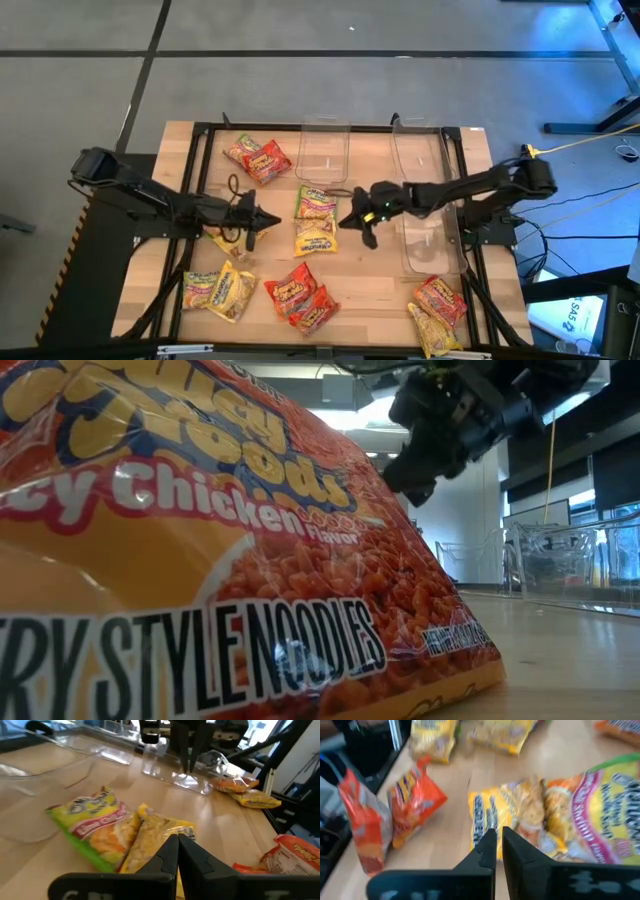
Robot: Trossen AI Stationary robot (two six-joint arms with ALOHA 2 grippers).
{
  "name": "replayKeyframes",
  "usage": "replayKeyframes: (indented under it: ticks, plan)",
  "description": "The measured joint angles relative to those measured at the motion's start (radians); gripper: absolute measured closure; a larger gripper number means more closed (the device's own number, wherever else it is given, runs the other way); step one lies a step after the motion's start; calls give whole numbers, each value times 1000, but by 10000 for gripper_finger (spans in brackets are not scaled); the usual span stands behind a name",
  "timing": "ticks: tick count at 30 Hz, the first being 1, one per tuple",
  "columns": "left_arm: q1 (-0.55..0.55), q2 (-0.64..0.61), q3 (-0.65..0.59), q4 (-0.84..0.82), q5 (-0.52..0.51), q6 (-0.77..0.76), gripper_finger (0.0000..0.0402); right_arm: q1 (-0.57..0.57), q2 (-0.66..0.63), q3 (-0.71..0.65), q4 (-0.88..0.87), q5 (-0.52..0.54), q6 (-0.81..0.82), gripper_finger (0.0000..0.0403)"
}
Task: Sort Maruchan noodles
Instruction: Put the yellow noodle pack into the top left transparent bin
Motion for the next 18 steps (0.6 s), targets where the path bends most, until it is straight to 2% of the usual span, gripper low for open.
replayKeyframes:
  ticks: [2, 7, 10, 13, 18]
  plan:
    - [-14, 56, 49, -34, 6, 0, 399, 13, 31, 0, -8, 28, 8, 395]
    - [-48, 190, 158, -135, 37, -6, 399, 25, 99, 0, -4, 11, 114, 394]
    - [-62, 264, 206, -182, 37, -27, 399, 24, 134, 0, 2, 11, 199, 376]
    - [-68, 333, 243, -221, 36, -27, 399, 24, 171, 0, 23, 29, 244, 330]
    - [-58, 457, 267, -224, 26, -27, 399, 24, 240, 0, 107, 15, 307, 228]
